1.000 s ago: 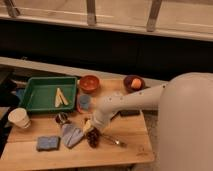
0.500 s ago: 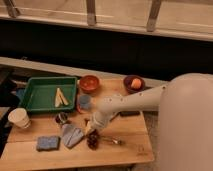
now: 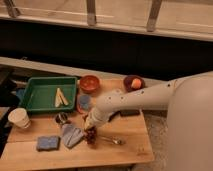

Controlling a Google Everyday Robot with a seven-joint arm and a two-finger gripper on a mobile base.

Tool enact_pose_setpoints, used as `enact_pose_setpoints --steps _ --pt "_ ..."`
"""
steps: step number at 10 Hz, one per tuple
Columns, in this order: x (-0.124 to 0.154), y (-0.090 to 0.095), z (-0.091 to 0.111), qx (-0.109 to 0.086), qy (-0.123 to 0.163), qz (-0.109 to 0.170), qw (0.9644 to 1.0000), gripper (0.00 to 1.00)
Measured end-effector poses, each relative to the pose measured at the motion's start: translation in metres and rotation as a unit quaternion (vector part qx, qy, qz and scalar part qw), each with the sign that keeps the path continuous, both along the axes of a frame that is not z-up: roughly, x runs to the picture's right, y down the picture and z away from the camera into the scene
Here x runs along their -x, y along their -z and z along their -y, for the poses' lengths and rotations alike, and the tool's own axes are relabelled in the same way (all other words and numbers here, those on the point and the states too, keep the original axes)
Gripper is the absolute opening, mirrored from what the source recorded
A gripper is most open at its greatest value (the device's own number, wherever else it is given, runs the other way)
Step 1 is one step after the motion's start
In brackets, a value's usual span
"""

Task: Place grapes in tray

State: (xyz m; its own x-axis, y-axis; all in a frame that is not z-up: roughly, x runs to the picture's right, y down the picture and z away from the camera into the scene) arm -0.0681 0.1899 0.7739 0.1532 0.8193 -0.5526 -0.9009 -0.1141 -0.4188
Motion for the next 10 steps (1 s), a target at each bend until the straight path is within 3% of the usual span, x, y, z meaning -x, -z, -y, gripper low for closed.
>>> enact_pose_setpoints --steps 2,6,8,10 --pt "-0.006 0.009 0.032 -0.035 0.003 -0.007 0.9994 0.0" --pt "-0.023 -0.002 0.089 -0.085 -0.015 -0.006 0.9962 0.0" --pt "-0.016 0.002 0.136 -0.12 -0.02 0.005 0.9926 0.0" --pt "0.001 0.007 0.161 -0.139 -0.02 0.017 0.9899 0.0"
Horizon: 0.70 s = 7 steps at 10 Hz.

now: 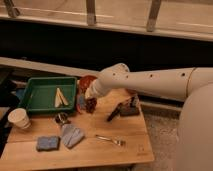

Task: Place grapes in tray

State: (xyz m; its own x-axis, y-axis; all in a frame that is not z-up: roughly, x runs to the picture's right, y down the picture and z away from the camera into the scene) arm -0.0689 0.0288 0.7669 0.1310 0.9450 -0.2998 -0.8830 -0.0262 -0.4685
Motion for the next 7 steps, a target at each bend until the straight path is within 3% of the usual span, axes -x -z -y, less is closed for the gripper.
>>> enact_pose_setpoints --steps 7 --pt "-0.003 -0.0009 0.0016 -0.001 -0.001 -0.003 1.0 0.0"
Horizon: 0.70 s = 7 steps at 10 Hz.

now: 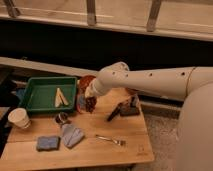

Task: Place grapes in tray

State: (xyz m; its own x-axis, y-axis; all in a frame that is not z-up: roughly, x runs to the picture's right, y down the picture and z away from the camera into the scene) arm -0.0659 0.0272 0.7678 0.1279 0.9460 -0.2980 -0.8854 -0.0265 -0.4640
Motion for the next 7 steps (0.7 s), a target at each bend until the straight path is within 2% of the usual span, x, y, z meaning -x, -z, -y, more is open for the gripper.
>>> enact_pose_setpoints --steps 2,3,5,7 --pt "0.003 0.0 0.008 -0.012 0.008 0.0 0.9999 0.0" --pt "0.011 0.001 0.019 -0.023 0.016 0.002 0.9996 0.0" --pt "0.041 0.005 0.048 -0.049 0.037 0.011 0.9981 0.0" --pt "0.086 0.008 0.075 -0.074 0.061 0.033 0.9948 0.0"
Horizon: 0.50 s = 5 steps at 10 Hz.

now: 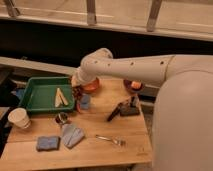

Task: Place grapes in tray

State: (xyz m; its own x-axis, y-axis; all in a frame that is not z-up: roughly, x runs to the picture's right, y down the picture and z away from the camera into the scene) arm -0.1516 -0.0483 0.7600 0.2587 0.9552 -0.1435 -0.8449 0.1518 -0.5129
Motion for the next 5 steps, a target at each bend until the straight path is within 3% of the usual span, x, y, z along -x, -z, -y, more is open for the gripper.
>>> enact_pose_setpoints --steps 3,5 --pt "0.052 -0.011 0.018 -0.009 0.025 0.046 0.9986 0.0" --pt "0.083 -0.022 0.02 -0.006 0.04 0.083 0.9957 0.12"
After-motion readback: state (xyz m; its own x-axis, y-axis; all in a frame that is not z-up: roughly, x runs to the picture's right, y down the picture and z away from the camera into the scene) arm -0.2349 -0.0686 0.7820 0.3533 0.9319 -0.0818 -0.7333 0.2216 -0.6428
